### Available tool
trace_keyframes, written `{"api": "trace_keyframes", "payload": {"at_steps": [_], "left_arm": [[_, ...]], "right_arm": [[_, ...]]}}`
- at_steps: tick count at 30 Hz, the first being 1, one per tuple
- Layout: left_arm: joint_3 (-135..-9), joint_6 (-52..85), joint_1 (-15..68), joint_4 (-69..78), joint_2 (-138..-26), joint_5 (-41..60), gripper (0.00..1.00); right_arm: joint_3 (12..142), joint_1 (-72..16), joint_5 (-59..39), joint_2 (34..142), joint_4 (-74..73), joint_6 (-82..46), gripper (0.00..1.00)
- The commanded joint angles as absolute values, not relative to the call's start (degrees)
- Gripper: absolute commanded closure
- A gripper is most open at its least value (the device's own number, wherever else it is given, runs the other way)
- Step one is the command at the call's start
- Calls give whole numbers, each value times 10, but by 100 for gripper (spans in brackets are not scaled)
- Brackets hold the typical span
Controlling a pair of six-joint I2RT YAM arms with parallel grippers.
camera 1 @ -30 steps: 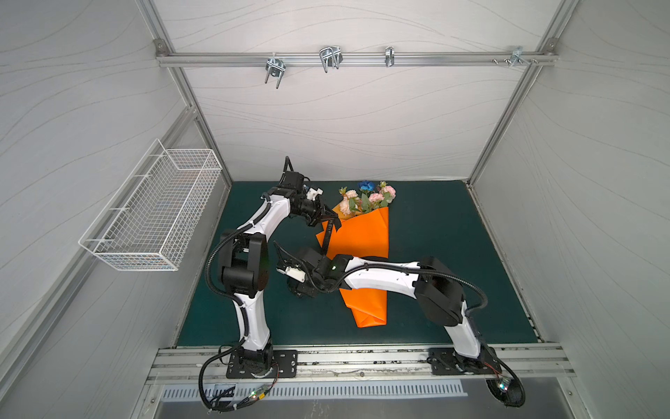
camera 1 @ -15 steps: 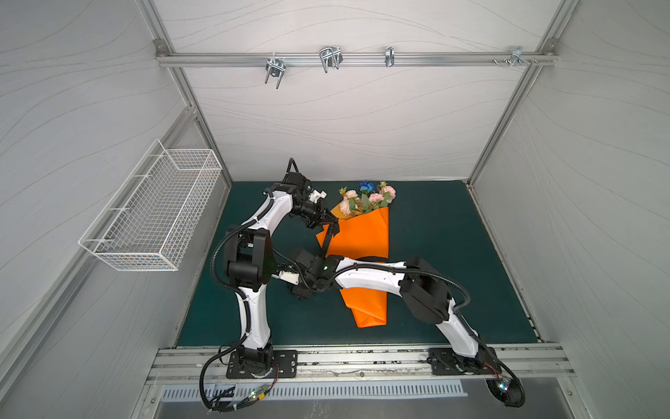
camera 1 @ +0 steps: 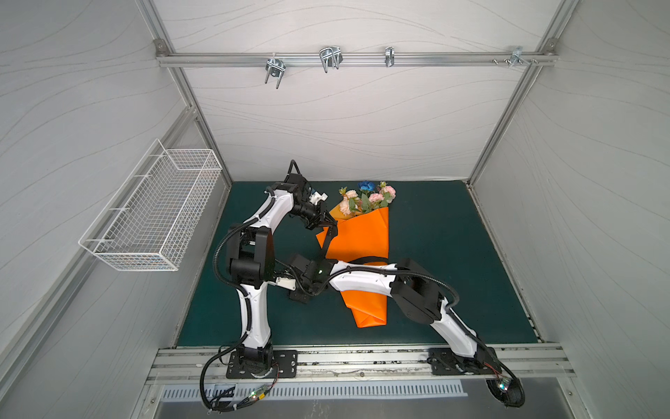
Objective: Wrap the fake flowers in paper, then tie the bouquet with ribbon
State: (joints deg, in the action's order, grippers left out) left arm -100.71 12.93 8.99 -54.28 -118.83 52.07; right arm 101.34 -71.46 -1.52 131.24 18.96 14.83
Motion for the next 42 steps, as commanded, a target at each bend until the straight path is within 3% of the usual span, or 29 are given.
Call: {"api": "trace_keyframes", "payload": {"at_steps": [1, 10, 28, 35, 42], "left_arm": [[-1034, 105, 86, -562, -1197, 514, 100], [-1031, 111, 81, -562, -1200, 518, 100], [-1029, 124, 77, -555, -1172, 530, 100], [-1029, 127, 76, -552, -1171, 526, 100], [-1026, 141, 76, -537, -1177, 517, 100]], "right_arm": [[1024, -717, -21, 1324, 188, 152, 70], [1019, -710, -27, 1316, 155, 138, 97], [769, -670, -149, 1066, -144, 21, 96], [739, -657, -194, 1011, -178, -33, 96], [729, -657, -169, 976, -156, -41, 95]]}}
